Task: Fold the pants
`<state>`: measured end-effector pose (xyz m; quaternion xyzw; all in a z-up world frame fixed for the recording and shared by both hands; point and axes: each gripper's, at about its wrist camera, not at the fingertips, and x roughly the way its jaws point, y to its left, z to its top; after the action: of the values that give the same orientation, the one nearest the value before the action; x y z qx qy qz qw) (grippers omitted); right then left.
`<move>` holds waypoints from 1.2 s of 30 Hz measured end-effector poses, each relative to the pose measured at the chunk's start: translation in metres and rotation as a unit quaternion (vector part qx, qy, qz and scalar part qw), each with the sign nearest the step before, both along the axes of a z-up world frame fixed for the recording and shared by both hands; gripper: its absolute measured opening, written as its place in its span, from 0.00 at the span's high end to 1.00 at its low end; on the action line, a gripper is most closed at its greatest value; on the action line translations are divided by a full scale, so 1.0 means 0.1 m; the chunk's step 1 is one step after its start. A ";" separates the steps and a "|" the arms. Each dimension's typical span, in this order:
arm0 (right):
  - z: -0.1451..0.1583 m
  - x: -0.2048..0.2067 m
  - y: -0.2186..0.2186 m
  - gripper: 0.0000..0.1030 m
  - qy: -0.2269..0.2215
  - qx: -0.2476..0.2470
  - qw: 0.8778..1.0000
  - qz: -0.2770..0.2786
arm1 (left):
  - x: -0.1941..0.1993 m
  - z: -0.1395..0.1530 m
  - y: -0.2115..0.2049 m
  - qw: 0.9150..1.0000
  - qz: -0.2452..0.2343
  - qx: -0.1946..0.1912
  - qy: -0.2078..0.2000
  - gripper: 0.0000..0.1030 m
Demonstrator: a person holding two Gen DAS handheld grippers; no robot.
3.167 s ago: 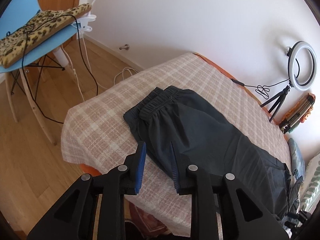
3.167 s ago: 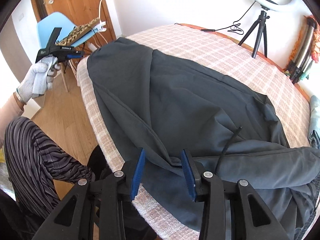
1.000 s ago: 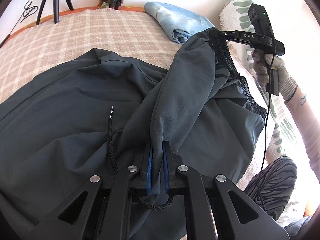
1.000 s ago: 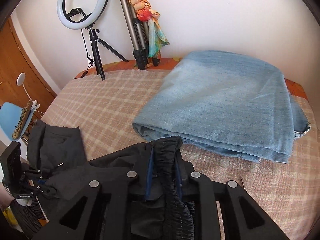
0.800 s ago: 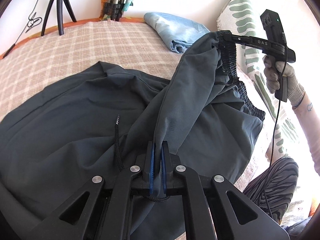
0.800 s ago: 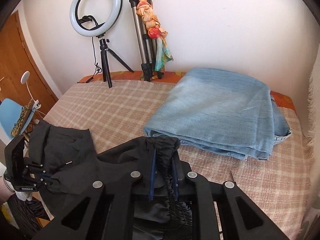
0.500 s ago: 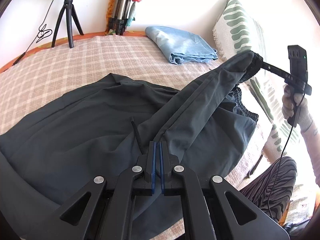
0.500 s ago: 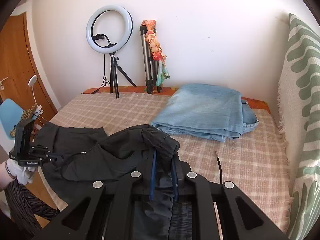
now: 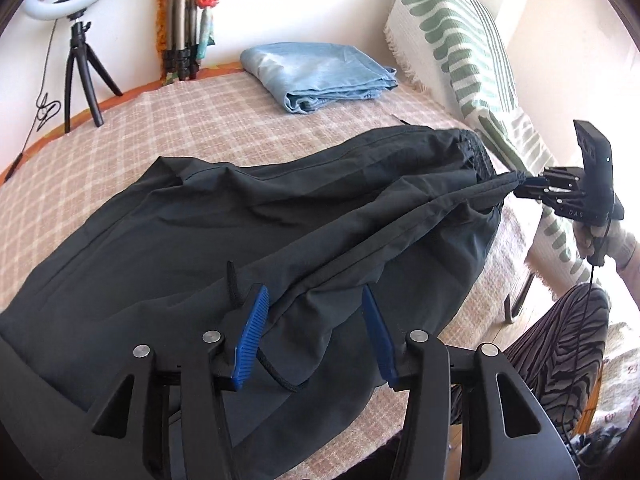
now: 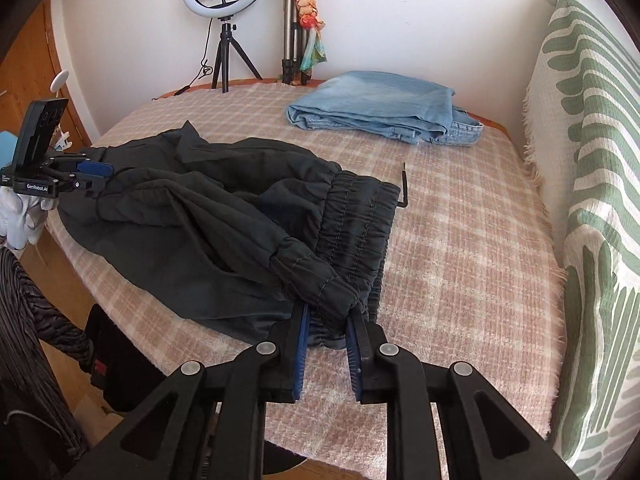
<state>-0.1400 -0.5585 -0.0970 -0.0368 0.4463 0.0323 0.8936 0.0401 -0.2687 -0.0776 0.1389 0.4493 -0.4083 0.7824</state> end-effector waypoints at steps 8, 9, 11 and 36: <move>0.11 -0.19 -0.39 0.46 -0.012 0.104 0.989 -0.102 | -0.32 -0.18 -0.39 0.994 -0.085 0.060 -0.044 0.54; 0.12 -0.19 -0.43 0.40 -0.011 0.127 0.985 -0.115 | -0.35 -0.20 -0.41 0.993 -0.091 0.064 -0.048 0.54; 0.11 -0.20 -0.51 0.31 -0.016 0.178 0.974 -0.136 | -0.41 -0.24 -0.45 0.990 -0.102 0.072 -0.061 0.54; -0.68 0.22 -0.44 0.19 0.007 0.438 0.855 -0.277 | -0.85 -0.44 -0.35 0.979 -0.152 0.093 -0.100 0.97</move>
<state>-0.1185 -0.6028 -0.1648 0.4838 0.3843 -0.0244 0.7859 -0.0450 -0.3033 -0.1211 0.3175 0.3786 -0.4633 0.7357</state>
